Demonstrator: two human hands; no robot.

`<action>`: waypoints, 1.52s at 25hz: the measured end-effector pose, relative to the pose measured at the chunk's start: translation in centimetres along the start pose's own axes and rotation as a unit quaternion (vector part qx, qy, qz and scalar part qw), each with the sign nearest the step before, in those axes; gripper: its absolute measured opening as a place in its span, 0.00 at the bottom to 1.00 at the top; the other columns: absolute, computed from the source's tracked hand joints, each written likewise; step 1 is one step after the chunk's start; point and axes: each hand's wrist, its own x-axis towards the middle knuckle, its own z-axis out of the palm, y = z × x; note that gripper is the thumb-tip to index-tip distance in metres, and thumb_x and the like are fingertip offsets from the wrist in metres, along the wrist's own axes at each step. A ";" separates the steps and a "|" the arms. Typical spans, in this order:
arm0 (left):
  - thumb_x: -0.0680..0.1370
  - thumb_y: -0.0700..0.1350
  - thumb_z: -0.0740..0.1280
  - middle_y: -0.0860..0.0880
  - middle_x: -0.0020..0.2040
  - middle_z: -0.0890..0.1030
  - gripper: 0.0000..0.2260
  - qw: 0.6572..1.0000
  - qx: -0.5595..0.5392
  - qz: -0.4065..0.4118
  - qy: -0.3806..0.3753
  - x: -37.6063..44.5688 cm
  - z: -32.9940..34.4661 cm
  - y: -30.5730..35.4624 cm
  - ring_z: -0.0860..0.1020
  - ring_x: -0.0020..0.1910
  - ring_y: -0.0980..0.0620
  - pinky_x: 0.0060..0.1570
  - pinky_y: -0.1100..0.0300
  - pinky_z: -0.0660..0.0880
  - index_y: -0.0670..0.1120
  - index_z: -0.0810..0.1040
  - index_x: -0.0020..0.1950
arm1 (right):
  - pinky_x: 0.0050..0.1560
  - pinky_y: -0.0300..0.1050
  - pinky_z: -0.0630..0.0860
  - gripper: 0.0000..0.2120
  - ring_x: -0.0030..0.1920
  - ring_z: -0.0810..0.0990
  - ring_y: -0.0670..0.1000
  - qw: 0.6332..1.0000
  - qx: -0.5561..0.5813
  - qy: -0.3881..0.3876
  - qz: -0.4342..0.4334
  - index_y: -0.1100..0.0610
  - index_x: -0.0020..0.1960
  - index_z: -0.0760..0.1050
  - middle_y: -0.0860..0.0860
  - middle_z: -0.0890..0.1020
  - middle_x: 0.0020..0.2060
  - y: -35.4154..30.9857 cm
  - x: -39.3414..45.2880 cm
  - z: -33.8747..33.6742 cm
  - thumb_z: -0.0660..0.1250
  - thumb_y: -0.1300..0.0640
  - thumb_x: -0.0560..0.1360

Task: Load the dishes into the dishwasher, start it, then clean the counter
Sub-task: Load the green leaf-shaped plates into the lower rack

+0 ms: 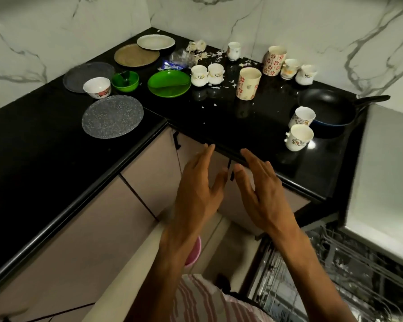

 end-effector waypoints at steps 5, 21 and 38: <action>0.79 0.50 0.65 0.50 0.76 0.63 0.28 0.999 -0.002 -0.034 0.006 3.5 2.0 -1.2 0.60 0.75 0.53 0.71 0.54 0.65 0.51 0.59 0.77 | 0.77 0.47 0.50 0.36 0.72 0.67 0.51 0.999 -0.018 -0.043 -0.019 0.54 0.76 0.61 0.53 0.69 0.73 2.6 4.9 -0.4 0.41 0.32 0.78; 0.79 0.46 0.66 0.40 0.71 0.70 0.24 0.992 -0.007 -0.096 0.078 21.4 0.0 -7.7 0.70 0.70 0.43 0.64 0.63 0.69 0.42 0.66 0.74 | 0.68 0.49 0.67 0.31 0.63 0.74 0.50 0.986 -0.029 -0.155 -0.060 0.55 0.68 0.70 0.52 0.77 0.64 4.9 23.6 8.2 0.44 0.36 0.80; 0.78 0.47 0.68 0.43 0.66 0.76 0.22 0.980 -0.043 -0.143 0.135 26.6 -1.9 -11.6 0.74 0.66 0.48 0.63 0.63 0.68 0.42 0.71 0.71 | 0.40 0.44 0.81 0.11 0.49 0.84 0.60 0.823 0.396 -0.140 0.383 0.69 0.53 0.74 0.61 0.80 0.45 7.3 45.4 22.5 0.60 0.60 0.81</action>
